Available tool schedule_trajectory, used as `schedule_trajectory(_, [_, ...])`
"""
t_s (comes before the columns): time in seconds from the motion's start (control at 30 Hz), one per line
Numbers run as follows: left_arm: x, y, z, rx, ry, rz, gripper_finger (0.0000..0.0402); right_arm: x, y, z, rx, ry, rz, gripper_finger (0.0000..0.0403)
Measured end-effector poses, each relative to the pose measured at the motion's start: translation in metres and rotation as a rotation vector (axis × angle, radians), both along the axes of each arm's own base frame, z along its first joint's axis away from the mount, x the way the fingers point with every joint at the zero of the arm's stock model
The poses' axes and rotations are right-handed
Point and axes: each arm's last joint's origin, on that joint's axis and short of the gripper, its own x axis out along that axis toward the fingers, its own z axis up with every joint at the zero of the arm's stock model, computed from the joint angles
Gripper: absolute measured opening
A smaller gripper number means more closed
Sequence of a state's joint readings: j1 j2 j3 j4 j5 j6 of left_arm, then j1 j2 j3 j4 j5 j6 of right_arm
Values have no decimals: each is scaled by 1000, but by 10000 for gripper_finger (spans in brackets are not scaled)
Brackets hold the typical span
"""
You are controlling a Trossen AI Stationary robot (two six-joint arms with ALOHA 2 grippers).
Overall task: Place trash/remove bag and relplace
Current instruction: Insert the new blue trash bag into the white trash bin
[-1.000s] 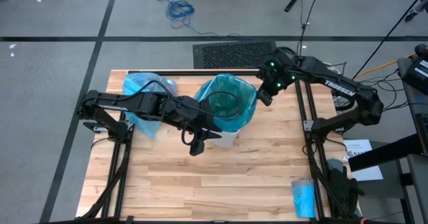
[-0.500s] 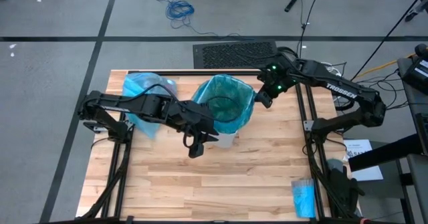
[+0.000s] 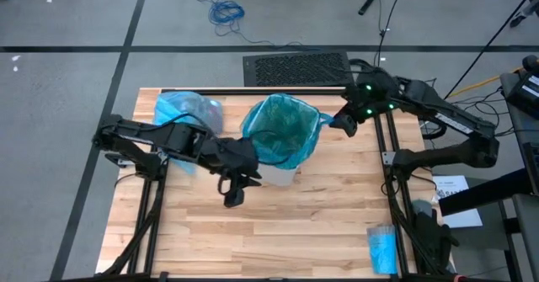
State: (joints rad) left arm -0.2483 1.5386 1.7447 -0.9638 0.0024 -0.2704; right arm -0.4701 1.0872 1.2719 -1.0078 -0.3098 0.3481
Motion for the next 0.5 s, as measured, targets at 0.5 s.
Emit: schedule_trajectory(0.5, [-24, -20, 3, 123, 14, 167, 83, 21, 86, 2, -454, -380, 301, 138])
